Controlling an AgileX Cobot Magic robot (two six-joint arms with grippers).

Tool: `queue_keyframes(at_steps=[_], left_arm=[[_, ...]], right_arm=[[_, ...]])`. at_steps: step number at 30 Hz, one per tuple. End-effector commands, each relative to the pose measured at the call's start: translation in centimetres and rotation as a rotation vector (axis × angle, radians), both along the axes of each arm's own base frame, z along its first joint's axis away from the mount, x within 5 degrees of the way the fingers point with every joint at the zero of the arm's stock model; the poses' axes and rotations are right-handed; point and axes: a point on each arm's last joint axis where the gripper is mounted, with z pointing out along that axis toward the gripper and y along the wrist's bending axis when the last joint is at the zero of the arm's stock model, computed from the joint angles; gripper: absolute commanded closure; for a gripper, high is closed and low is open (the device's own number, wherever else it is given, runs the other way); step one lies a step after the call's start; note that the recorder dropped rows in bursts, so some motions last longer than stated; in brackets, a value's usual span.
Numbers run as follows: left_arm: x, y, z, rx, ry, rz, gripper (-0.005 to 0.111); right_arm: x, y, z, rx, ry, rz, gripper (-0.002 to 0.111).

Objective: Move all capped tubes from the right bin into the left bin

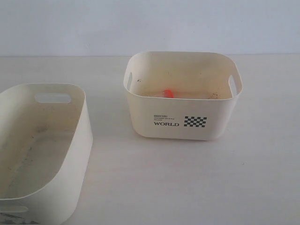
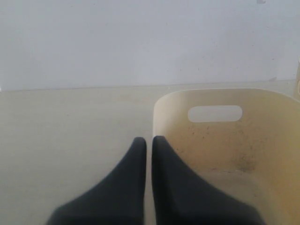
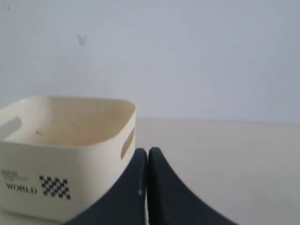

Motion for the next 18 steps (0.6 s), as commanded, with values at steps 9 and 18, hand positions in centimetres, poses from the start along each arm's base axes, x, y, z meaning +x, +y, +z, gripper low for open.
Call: queue_keyframes(at_steps=[9, 18], left_arm=[[0.0, 0.0, 0.1, -0.007, -0.005, 0.002, 0.102], [0.0, 0.0, 0.1, -0.007, -0.005, 0.002, 0.102]], right_arm=[[-2.0, -0.3, 8.4, -0.082, -0.404, -0.044, 0.108], [0.4, 0.4, 16.0, -0.155, 0.099, 0.048, 0.108]])
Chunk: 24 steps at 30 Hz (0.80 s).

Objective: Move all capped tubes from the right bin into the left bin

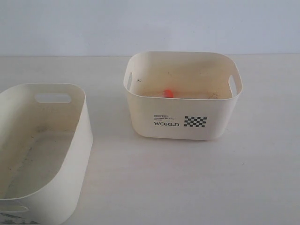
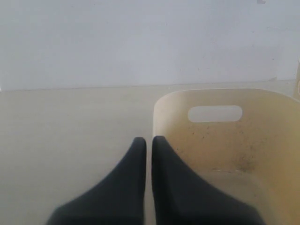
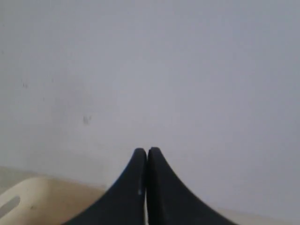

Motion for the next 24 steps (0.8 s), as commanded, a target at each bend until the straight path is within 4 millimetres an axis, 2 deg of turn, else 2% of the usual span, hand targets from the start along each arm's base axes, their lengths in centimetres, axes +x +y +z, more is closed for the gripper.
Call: queue_keyframes(at_steps=[1, 6, 10, 14, 18, 24], left_arm=[[0.0, 0.0, 0.1, -0.007, -0.005, 0.002, 0.102], [0.0, 0.0, 0.1, -0.007, -0.003, 0.002, 0.102], [0.0, 0.0, 0.1, -0.007, -0.003, 0.002, 0.102], [0.0, 0.0, 0.1, -0.007, -0.003, 0.002, 0.102], [0.0, 0.0, 0.1, -0.007, -0.003, 0.002, 0.102], [0.0, 0.0, 0.1, -0.007, -0.003, 0.002, 0.102]], right_arm=[[1.9, 0.3, 1.9, -0.023, 0.224, 0.019, 0.108], [3.3, 0.4, 3.7, 0.033, 0.138, 0.029, 0.108], [4.0, 0.5, 3.8, 0.063, 0.131, 0.036, 0.108], [5.7, 0.6, 3.1, 0.061, 0.205, 0.036, 0.108], [8.9, 0.8, 1.6, 0.043, 0.33, 0.032, 0.108], [15.0, 1.2, -2.2, -0.005, 0.527, 0.03, 0.108]])
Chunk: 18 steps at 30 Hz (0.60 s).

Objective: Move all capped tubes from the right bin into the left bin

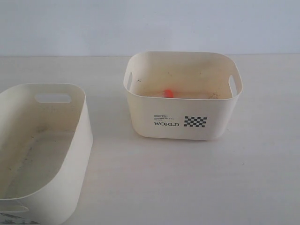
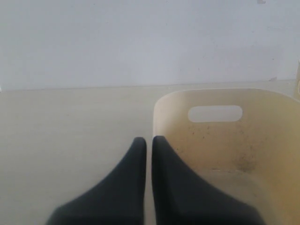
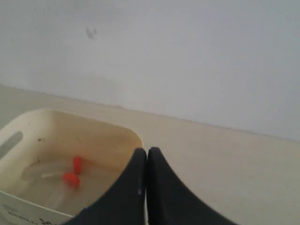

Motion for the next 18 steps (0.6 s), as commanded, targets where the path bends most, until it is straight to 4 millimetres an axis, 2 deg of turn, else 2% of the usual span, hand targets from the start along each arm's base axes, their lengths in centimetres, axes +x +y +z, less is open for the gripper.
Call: queue_keyframes(at_steps=[1, 6, 13, 18], left_arm=[[0.0, 0.0, 0.1, -0.007, -0.003, 0.002, 0.102], [0.0, 0.0, 0.1, -0.007, -0.003, 0.002, 0.102], [0.0, 0.0, 0.1, -0.007, -0.003, 0.002, 0.102], [0.0, 0.0, 0.1, -0.007, -0.003, 0.002, 0.102]], right_arm=[[4.3, 0.5, -2.6, 0.007, 0.111, 0.006, 0.108], [7.8, 2.5, -3.4, 0.011, 0.183, 0.074, 0.108], [13.2, 5.9, -1.8, -0.007, 0.284, 0.181, 0.108], [17.0, 7.2, -1.1, -0.034, 0.44, 0.231, 0.108]])
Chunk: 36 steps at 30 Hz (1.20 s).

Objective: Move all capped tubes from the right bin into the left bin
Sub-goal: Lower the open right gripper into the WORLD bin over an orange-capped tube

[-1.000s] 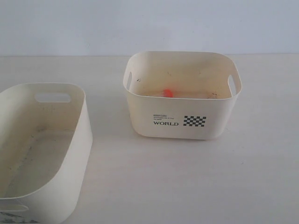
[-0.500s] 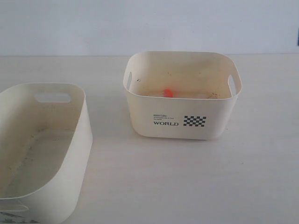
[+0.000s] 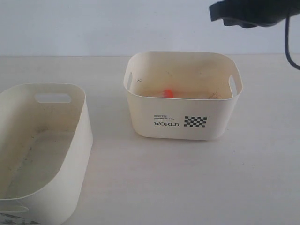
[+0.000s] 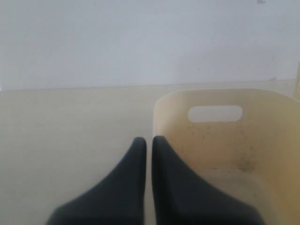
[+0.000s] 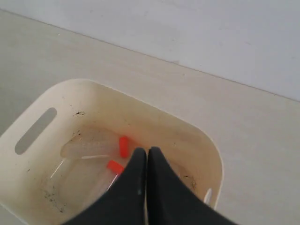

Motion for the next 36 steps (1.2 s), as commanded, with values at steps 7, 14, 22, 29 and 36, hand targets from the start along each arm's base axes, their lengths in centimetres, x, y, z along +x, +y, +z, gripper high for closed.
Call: queue_keyframes(at_steps=[7, 14, 22, 29, 36], left_arm=[[0.0, 0.0, 0.1, -0.007, -0.003, 0.002, 0.102], [0.0, 0.0, 0.1, -0.007, -0.003, 0.002, 0.102], [0.0, 0.0, 0.1, -0.007, -0.003, 0.002, 0.102], [0.0, 0.0, 0.1, -0.007, -0.003, 0.002, 0.102], [0.0, 0.0, 0.1, -0.007, -0.003, 0.002, 0.102]], right_arm=[[6.8, 2.4, 0.6, -0.071, 0.282, 0.112, 0.108], [9.6, 5.7, -1.4, -0.185, 0.408, 0.204, 0.108], [10.1, 8.7, -5.7, -0.262, 0.551, 0.139, 0.062], [10.9, 9.0, -10.0, -0.146, 0.746, -0.137, 0.038], [11.7, 9.3, -13.4, -0.157, 0.814, -0.159, 0.038]])
